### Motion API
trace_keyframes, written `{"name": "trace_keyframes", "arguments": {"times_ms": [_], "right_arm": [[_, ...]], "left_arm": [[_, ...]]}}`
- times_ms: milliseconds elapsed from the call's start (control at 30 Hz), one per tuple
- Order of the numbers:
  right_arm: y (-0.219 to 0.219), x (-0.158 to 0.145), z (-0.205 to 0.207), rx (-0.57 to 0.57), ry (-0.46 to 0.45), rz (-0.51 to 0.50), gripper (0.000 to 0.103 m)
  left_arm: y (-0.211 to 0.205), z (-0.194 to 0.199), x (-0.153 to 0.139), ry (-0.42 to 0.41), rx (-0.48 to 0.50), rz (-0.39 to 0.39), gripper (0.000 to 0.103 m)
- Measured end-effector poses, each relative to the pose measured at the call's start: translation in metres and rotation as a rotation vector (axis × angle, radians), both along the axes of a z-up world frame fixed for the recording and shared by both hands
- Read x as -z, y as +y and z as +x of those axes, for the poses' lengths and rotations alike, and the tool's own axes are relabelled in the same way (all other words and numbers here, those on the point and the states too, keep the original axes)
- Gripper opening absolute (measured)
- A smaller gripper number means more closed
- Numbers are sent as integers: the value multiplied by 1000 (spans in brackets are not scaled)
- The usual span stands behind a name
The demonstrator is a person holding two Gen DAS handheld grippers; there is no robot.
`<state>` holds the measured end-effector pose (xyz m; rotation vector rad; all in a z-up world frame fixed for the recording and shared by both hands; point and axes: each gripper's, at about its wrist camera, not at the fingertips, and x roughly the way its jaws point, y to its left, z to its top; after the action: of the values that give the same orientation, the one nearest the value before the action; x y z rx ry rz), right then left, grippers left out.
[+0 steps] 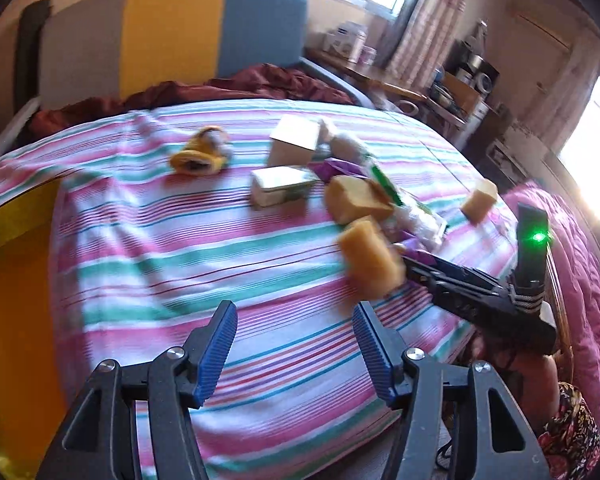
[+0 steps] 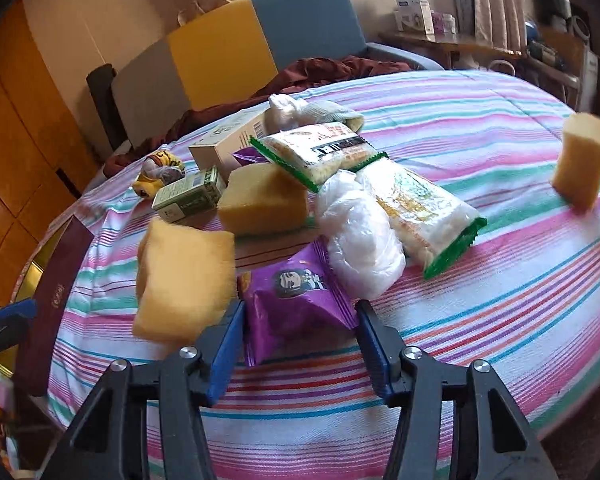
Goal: Organize objects
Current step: 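Grasp the yellow sponge with the left tool while the right tool grasps the purple packet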
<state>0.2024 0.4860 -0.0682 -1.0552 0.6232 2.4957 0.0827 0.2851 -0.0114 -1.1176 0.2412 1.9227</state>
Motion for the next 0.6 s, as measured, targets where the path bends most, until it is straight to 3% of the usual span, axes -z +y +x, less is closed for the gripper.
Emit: {"name": "trace_keyframes", "arguments": {"times_ms": [133, 167, 200, 333, 400, 500, 600], "right_arm": [[-10, 2, -11, -21, -23, 85, 62], [-11, 3, -12, -24, -27, 102, 59], [-12, 3, -12, -22, -25, 110, 47], [-5, 4, -2, 5, 12, 64, 42], [-6, 4, 3, 11, 15, 63, 42], [-11, 3, 8, 10, -2, 111, 42], [-12, 4, 14, 12, 2, 115, 42]], "left_arm": [[24, 4, 6, -18, 26, -10, 61], [30, 5, 8, -16, 33, -11, 61], [35, 6, 9, -10, 39, -15, 61], [55, 4, 20, -29, 43, -11, 62], [61, -2, 24, -96, 32, 36, 69], [70, -9, 28, -168, -19, 85, 86], [86, -11, 32, -168, -49, 59, 86]]}}
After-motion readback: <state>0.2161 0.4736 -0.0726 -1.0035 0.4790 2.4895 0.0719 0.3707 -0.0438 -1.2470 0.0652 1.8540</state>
